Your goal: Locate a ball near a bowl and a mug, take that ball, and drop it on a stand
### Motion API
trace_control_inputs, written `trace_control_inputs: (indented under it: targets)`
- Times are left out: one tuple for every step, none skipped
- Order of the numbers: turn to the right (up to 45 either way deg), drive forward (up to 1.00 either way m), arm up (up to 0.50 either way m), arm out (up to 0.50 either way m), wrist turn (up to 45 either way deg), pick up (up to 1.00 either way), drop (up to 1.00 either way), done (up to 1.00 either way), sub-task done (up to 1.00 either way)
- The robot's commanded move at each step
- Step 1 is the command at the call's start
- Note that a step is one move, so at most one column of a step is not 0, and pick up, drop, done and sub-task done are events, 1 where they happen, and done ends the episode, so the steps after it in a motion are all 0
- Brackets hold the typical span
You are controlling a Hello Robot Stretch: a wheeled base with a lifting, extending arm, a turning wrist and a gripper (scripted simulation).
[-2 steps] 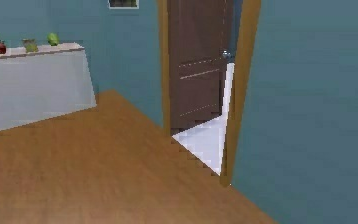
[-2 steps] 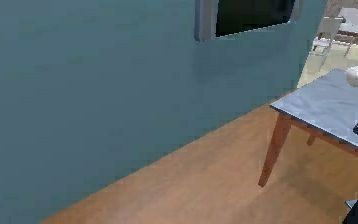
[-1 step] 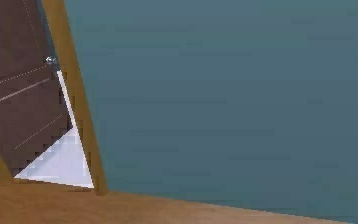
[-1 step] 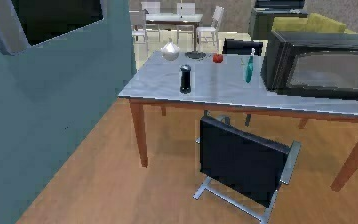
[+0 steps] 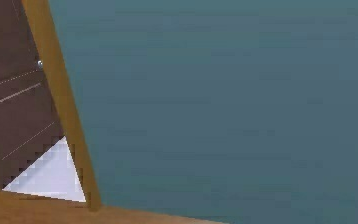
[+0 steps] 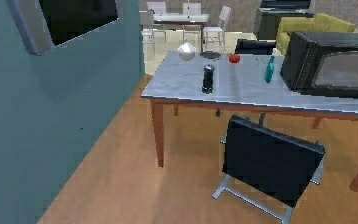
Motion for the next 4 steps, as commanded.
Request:
trace_control_inputs:
  targets:
    - [-21.0, 0.00, 0.00, 0.00, 0.0, 0.00, 0.00, 0.00, 0.00]
    - [0.0, 0.50, 0.00, 0.00, 0.0, 0.00, 0.00, 0.00, 0.00]
    - [-45.0, 0.00, 0.00, 0.00, 0.0, 0.00, 0.00, 0.00, 0.00]
    - [-3.0, 0.00, 0.00, 0.00, 0.0, 0.00, 0.00, 0.00, 0.00]
